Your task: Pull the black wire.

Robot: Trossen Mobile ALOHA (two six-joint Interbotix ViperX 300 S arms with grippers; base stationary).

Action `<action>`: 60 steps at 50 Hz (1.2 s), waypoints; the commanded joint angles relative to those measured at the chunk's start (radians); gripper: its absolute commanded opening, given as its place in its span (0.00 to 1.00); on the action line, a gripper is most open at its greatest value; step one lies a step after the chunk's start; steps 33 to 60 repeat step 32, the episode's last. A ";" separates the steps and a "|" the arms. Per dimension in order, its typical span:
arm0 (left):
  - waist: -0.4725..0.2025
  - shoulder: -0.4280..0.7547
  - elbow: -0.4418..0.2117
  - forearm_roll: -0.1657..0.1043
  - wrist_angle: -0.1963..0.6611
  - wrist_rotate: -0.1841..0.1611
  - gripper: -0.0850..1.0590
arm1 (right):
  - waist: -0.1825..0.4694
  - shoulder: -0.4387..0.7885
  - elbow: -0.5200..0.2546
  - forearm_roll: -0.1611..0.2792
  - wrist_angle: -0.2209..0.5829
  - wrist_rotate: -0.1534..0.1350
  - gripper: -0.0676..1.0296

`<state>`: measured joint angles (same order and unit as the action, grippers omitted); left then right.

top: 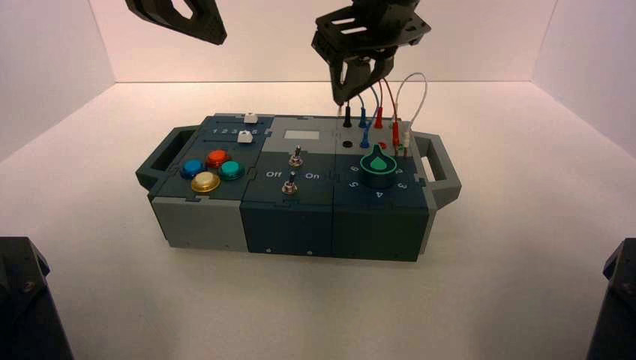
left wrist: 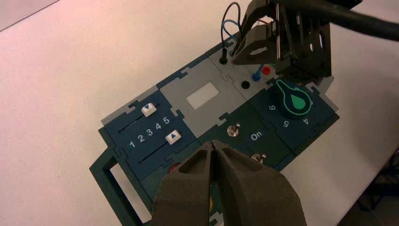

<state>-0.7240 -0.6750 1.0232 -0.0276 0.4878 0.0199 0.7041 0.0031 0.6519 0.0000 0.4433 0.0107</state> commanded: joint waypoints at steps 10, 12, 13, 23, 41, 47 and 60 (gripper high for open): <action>-0.005 -0.006 -0.040 0.006 -0.009 0.002 0.05 | -0.002 -0.074 -0.029 0.031 0.018 0.003 0.40; -0.005 -0.006 -0.040 0.006 -0.009 0.002 0.05 | 0.002 -0.078 -0.031 0.034 0.023 0.003 0.40; -0.005 -0.006 -0.038 0.006 -0.009 0.002 0.05 | 0.003 -0.083 -0.031 0.034 0.025 0.003 0.40; -0.003 -0.006 -0.041 0.008 -0.011 0.002 0.05 | 0.006 -0.114 -0.043 0.035 0.048 0.003 0.40; -0.003 -0.008 -0.041 0.008 -0.011 0.002 0.05 | 0.006 -0.130 -0.061 0.035 0.077 0.003 0.40; -0.003 -0.008 -0.041 0.008 -0.011 0.002 0.05 | 0.006 -0.130 -0.061 0.035 0.077 0.003 0.40; -0.003 -0.008 -0.041 0.008 -0.011 0.002 0.05 | 0.006 -0.130 -0.061 0.035 0.077 0.003 0.40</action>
